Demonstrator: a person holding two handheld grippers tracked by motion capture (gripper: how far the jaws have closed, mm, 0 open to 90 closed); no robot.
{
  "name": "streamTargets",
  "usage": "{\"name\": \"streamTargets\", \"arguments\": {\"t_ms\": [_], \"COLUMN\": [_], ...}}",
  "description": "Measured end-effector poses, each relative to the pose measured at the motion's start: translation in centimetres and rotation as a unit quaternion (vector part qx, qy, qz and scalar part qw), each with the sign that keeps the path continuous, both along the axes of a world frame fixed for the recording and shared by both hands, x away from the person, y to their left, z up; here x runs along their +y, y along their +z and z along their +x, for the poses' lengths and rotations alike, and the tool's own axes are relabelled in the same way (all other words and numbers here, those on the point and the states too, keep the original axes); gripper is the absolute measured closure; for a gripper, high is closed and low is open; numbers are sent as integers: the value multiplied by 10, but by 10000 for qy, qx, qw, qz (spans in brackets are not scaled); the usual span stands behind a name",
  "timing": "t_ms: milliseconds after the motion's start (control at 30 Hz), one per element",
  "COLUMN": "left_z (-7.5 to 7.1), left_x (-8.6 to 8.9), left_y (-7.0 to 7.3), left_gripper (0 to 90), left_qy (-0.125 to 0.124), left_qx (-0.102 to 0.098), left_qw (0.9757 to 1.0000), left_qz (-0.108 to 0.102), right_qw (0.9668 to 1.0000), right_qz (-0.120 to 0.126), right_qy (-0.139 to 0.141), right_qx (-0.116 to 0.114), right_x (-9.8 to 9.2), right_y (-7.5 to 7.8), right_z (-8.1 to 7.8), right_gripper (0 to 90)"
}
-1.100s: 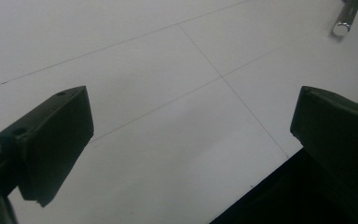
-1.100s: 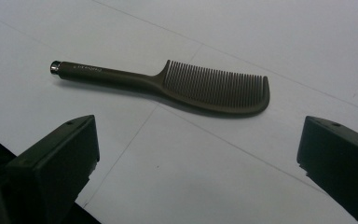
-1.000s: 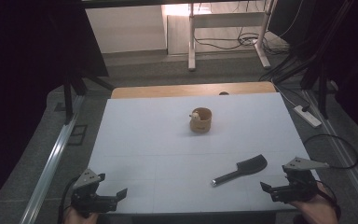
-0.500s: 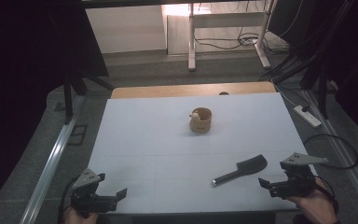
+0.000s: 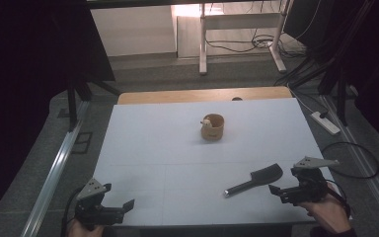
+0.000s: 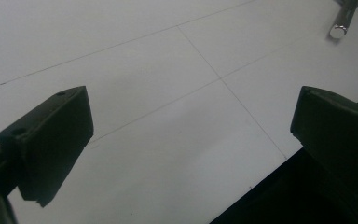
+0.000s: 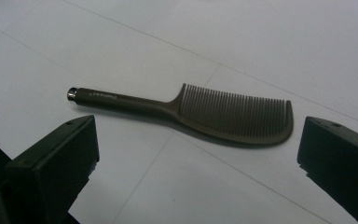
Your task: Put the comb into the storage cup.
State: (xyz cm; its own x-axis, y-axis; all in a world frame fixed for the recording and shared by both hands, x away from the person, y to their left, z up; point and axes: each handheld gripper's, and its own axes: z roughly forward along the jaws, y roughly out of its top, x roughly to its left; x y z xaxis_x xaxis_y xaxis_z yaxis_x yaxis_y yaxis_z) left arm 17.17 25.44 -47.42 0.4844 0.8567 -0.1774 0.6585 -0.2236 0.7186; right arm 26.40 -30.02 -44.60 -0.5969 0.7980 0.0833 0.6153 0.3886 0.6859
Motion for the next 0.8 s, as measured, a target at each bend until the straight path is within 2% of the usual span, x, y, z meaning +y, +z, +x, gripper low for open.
{"name": "streamTargets", "arguments": {"t_ms": [100, 233, 667, 800], "left_z": [0, 0, 0, 0], "left_x": [0, 1, 1, 1], "left_y": [0, 0, 0, 0], "left_gripper": [1, 1, 3, 2], "left_qy": [-2, -9, -14, -17], "left_qx": [-2, -2, 1, 1], "left_qw": [10000, 10000, 10000, 10000], "left_qz": [-9, -36, -54, -53], "right_qw": [10000, 9998, 9991, 9991], "right_qz": [-19, -170, -421, -415], "right_qy": [3, 5, -11, 9], "right_qx": [-17, -75, 35, 55], "right_x": [3, 6, 17, 20], "right_y": [-1, -2, -1, 0], "right_z": [3, 6, 19, 24], "right_gripper": [0, 0, 0, 0]}}
